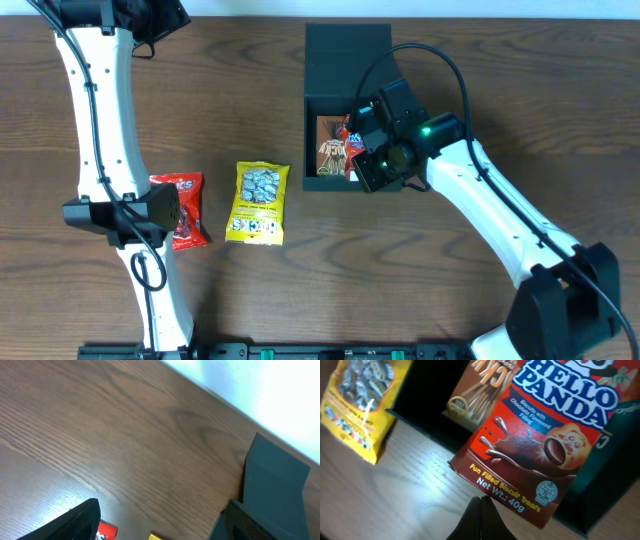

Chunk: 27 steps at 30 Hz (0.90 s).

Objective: Pack container
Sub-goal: 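Push the Hello Panda box upright with the right gripper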

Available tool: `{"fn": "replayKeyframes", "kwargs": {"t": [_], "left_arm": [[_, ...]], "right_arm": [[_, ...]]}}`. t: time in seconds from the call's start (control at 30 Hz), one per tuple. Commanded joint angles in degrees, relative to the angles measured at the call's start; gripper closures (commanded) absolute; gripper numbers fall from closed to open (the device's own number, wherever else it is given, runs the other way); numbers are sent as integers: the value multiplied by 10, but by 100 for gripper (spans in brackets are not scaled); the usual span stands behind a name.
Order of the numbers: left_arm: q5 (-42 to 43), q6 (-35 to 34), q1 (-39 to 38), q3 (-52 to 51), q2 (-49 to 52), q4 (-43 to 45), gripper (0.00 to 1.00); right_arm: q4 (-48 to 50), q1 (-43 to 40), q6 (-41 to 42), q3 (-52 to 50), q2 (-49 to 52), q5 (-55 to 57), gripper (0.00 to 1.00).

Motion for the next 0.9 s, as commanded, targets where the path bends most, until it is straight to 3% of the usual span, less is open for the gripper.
{"fn": "replayKeyframes", "kwargs": {"t": [0.0, 0.47, 0.53, 0.57, 0.6, 0.63, 0.67, 0.7, 0.73, 0.8, 0.83, 0.87], "left_arm": [[2, 8, 0, -2, 3, -1, 19], [2, 9, -12, -2, 3, -2, 19], [2, 13, -12, -2, 3, -3, 18], [2, 13, -12, -2, 3, -5, 19], [2, 13, -12, -2, 3, -5, 18], [2, 13, -12, -2, 3, -6, 19], [2, 13, -12, -2, 3, -6, 19], [2, 13, -12, -2, 3, -6, 19], [2, 13, -12, -2, 3, -6, 19], [0, 13, -12, -2, 3, -3, 19], [0, 13, -12, -2, 3, -2, 18], [0, 15, -12, -2, 3, -1, 17]], "right_arm": [[9, 1, 6, -3, 15, 18, 98], [43, 0, 24, 43, 26, 2, 95], [54, -6, 32, 46, 26, 2, 61], [58, -12, 37, 46, 26, 2, 52], [63, -19, 47, 46, 26, -3, 33], [69, -25, 54, 46, 27, -13, 21], [78, -33, 58, 46, 27, -34, 19], [87, -36, 57, 46, 27, -53, 25], [99, -37, 57, 46, 27, -68, 39], [124, -25, 57, 46, 27, -74, 83], [133, -18, 57, 46, 27, -70, 96], [142, -8, 57, 46, 29, -58, 99]]}}
